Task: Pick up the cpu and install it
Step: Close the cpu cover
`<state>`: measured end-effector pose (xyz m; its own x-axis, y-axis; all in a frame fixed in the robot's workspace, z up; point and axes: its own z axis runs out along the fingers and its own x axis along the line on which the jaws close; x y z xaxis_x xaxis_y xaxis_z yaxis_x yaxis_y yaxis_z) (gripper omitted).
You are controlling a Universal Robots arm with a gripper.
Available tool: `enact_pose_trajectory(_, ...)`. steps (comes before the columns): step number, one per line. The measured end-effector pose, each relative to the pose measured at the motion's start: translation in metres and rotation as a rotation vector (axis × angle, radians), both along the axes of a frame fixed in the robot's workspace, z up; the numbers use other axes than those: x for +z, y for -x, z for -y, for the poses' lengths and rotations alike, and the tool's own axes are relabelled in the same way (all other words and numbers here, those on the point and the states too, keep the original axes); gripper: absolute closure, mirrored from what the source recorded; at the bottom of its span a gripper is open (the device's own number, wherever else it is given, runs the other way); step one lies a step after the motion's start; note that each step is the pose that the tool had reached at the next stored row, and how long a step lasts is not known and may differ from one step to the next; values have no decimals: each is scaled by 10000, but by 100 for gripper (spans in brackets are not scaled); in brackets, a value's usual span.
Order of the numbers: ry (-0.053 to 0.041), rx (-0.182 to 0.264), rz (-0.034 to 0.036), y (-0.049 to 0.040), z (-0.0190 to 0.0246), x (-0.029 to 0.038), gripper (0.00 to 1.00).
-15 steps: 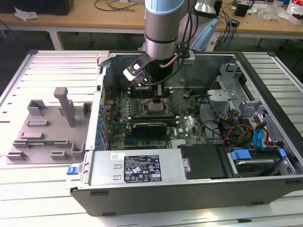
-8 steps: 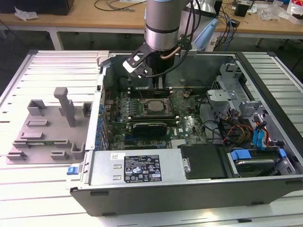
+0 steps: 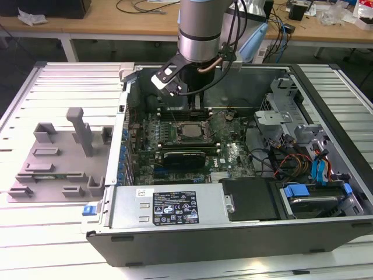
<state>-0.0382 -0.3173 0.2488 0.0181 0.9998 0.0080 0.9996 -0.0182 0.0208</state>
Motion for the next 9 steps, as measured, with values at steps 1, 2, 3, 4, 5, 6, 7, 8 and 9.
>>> enact_pose_trajectory(1, 0, 0, 0, 0, 0, 0, 89)
enact_pose_trajectory(2, 0, 0, 0, 0, 0, 0, 89)
enact_pose_trajectory(3, 0, 0, 0, 0, 0, 1, 89)
enact_pose_trajectory(4, 0, 0, 0, 0, 0, 1, 89)
enact_pose_trajectory(5, 1, 0, -1, 0, 0, 3, 89)
enact_pose_trajectory(6, 1, 0, -1, 0, 0, 36, 89)
enact_pose_trajectory(7, 0, 0, 0, 0, -1, 75, 89)
enact_pose_trajectory(8, 1, 0, 0, 0, 0, 111, 89)
enact_pose_trajectory(9, 0, 0, 0, 0, 0, 142, 89)
